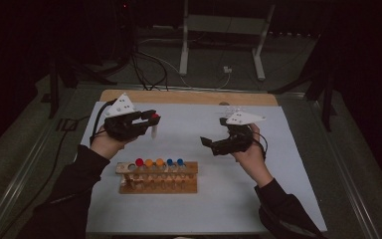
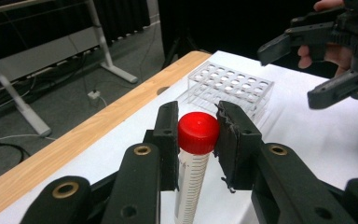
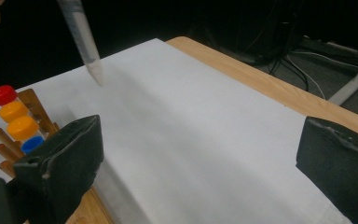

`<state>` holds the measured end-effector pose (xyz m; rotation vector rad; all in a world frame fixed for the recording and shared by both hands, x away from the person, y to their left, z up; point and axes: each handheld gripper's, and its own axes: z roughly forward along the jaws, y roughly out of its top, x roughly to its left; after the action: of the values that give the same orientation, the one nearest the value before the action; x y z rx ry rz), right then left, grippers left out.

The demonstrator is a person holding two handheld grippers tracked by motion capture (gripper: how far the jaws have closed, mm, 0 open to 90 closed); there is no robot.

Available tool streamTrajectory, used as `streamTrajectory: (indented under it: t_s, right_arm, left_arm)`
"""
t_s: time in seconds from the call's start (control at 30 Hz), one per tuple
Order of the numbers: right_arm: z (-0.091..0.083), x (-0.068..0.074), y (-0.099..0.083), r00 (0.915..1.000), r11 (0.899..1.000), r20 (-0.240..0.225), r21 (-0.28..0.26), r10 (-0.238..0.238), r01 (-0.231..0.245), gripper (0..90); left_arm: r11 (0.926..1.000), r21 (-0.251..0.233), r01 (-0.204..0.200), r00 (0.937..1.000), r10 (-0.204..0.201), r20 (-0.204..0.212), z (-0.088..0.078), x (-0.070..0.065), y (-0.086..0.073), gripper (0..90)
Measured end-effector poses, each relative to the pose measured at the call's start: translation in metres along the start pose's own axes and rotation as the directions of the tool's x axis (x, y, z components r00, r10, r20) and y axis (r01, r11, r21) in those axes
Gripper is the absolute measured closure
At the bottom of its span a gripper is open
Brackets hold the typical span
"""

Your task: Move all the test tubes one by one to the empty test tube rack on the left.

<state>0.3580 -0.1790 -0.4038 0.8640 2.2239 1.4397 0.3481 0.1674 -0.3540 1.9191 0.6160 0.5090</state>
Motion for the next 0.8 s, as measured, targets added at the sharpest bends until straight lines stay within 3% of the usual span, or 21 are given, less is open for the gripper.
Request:
streamTrajectory:
  t_s: [0.5, 0.8]
  right_arm:
    - [-0.012, -0.004, -0.013, 0.9996, 1.0, 0.026, 0.016, 0.014, -0.014, 0.0]
    - [-0.012, -0.005, -0.017, 0.9994, 0.999, 0.029, 0.032, 0.017, -0.018, 0.0]
  left_arm:
    - [0.9999, -0.009, 0.013, 0.9978, -0.014, -0.065, -0.052, -0.007, -0.024, 71.8]
    - [0.9985, -0.031, 0.046, 0.997, -0.047, -0.061, -0.075, -0.019, -0.046, 71.8]
